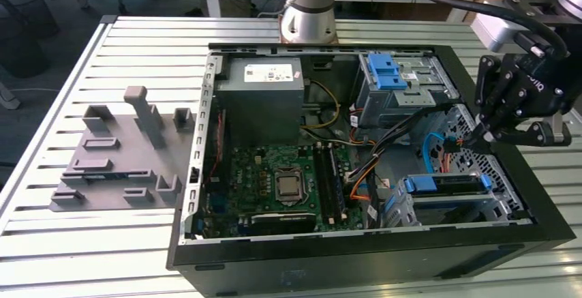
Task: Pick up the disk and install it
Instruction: 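Insert the first disk wire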
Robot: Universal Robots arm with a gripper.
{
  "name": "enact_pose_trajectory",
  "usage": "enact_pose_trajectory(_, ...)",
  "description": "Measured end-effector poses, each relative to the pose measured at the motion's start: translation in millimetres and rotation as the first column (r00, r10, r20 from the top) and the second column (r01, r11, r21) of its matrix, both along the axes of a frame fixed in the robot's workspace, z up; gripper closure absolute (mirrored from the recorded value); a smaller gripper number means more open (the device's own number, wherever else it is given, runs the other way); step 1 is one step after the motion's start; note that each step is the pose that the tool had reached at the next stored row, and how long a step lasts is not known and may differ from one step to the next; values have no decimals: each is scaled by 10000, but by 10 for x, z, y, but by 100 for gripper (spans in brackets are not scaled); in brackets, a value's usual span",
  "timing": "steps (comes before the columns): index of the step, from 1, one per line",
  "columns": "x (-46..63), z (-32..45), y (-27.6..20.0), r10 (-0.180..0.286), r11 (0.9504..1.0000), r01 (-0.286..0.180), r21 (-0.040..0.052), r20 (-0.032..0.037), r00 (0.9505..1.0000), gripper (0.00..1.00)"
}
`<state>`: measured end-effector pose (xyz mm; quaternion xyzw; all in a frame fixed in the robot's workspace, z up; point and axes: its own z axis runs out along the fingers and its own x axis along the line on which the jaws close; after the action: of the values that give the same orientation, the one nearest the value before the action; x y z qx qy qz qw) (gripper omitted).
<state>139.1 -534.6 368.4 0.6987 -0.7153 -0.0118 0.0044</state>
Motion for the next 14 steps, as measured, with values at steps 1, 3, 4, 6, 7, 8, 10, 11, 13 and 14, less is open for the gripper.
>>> enact_pose_trajectory(1, 1, 0, 23, -10, 10000, 10, -5, 0, 10000, 89)
enact_pose_trajectory(3, 3, 1, 71, -32, 10000, 32, -12, 0, 10000, 89)
enact_pose_trajectory(4, 5, 1, 92, -44, 10000, 44, -13, 0, 10000, 89)
enact_pose_trajectory(6, 11, 0, 127, -73, 10000, 73, -15, 0, 10000, 89)
enact_pose_trajectory(7, 15, -1, 133, -131, 9999, 131, -15, 0, 9999, 89)
enact_pose_trajectory(8, 17, -3, 134, -216, 9998, 216, -19, 0, 9998, 89)
enact_pose_trajectory(10, 20, -7, 138, -344, 9994, 344, -74, 2, 9994, 89)
enact_pose_trajectory(11, 21, -12, 138, -369, 9992, 369, -126, 4, 9993, 89)
enact_pose_trajectory(13, 27, -19, 139, -403, 9988, 403, -288, 11, 9992, 89)
enact_pose_trajectory(14, 31, -23, 140, -418, 9984, 418, -377, 15, 9991, 89)
